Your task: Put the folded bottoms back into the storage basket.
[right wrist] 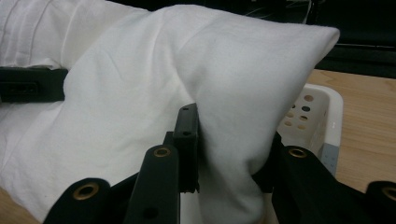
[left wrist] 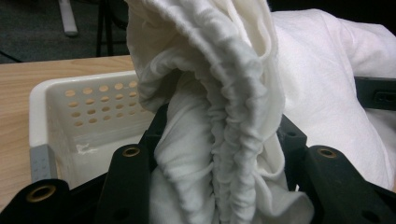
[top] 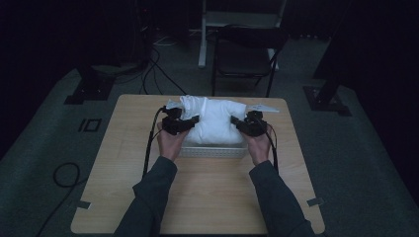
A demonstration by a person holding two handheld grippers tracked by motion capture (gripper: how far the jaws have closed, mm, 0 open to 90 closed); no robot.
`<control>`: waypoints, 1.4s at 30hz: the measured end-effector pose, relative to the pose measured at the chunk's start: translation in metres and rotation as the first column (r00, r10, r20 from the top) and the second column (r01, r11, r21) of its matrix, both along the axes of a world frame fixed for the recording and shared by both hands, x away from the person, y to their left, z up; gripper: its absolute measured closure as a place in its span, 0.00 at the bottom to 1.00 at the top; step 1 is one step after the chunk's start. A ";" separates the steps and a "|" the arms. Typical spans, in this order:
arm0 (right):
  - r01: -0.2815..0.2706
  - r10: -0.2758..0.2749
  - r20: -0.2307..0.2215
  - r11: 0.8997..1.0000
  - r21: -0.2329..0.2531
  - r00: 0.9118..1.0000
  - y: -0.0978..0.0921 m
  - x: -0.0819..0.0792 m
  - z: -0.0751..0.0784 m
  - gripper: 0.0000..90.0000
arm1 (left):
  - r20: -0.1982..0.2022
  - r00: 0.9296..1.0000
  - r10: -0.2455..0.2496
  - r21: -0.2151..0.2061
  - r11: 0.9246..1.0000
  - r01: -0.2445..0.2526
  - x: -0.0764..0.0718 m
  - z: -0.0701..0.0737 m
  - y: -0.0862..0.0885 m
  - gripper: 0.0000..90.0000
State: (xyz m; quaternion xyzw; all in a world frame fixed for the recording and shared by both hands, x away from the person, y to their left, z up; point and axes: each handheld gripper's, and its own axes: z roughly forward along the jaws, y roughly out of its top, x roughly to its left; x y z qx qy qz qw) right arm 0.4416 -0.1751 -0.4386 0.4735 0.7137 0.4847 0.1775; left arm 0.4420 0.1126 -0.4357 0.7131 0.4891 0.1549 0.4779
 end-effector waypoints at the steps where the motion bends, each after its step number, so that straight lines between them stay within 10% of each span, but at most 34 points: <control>1: 0.000 0.000 -0.002 1.000 0.001 1.000 0.000 0.001 0.000 0.79 | -0.002 1.000 0.002 0.000 1.000 -0.002 0.001 0.000 0.000 0.59; 42: 0.034 -0.041 -0.077 0.996 -0.084 0.996 0.017 0.022 -0.022 0.79 | -0.094 0.994 0.051 0.058 0.997 -0.046 0.026 -0.030 -0.002 0.59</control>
